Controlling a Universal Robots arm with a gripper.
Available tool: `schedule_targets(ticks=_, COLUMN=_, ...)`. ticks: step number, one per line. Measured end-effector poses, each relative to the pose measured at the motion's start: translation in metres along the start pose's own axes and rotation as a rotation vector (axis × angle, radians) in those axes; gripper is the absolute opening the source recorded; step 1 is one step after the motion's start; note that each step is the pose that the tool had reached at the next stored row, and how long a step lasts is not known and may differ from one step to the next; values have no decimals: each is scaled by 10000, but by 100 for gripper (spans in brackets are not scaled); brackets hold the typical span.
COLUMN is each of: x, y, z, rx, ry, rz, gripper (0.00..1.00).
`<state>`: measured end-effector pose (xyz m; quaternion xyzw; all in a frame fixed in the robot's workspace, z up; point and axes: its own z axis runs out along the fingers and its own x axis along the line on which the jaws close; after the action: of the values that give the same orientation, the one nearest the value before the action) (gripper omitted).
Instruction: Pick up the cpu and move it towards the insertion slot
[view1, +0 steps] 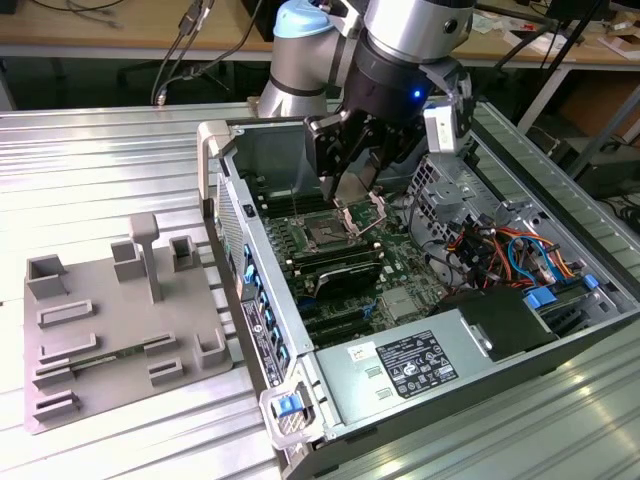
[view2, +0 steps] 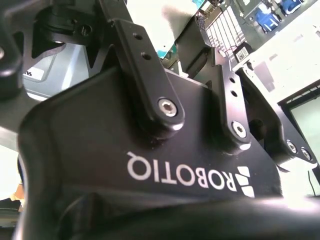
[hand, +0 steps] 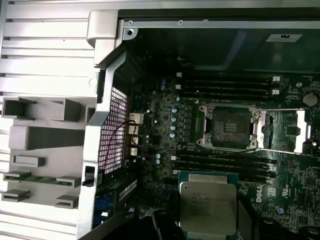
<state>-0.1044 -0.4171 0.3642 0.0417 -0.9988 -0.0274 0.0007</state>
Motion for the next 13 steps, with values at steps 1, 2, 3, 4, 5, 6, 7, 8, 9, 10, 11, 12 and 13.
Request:
schedule_targets(ticks=1, x=-7, y=-1, z=3, rx=-1, ry=1, rz=0, gripper=55)
schedule_targets(ticks=2, x=-12, y=-1, z=5, rx=-1, ry=0, rz=0, gripper=55)
schedule_targets(ticks=3, x=-23, y=-2, z=9, rx=-2, ry=1, rz=0, gripper=55)
schedule_targets(ticks=4, x=-31, y=-3, z=13, rx=-2, ry=1, rz=0, gripper=55)
schedule_targets(ticks=5, x=-37, y=-4, z=15, rx=-3, ry=0, rz=0, gripper=55)
schedule_targets(ticks=6, x=-50, y=-5, z=21, rx=-4, ry=0, rz=0, gripper=55)
schedule_targets(ticks=7, x=-59, y=-6, z=25, rx=-5, ry=0, rz=-1, gripper=55)
schedule_targets(ticks=8, x=-67, y=-7, z=28, rx=-6, ry=0, rz=0, gripper=55)
schedule_targets(ticks=9, x=-82, y=-9, z=34, rx=-6, ry=0, rz=-1, gripper=55)
schedule_targets(ticks=10, x=-93, y=-10, z=38, rx=-6, ry=0, rz=0, gripper=55)
schedule_targets(ticks=11, x=-108, y=-11, z=44, rx=-6, ry=0, rz=0, gripper=55)
schedule_targets(ticks=12, x=-120, y=-12, z=49, rx=-8, ry=0, rz=0, gripper=55)
schedule_targets(ticks=13, x=-128, y=-13, z=52, rx=-8, ry=0, rz=-1, gripper=55)
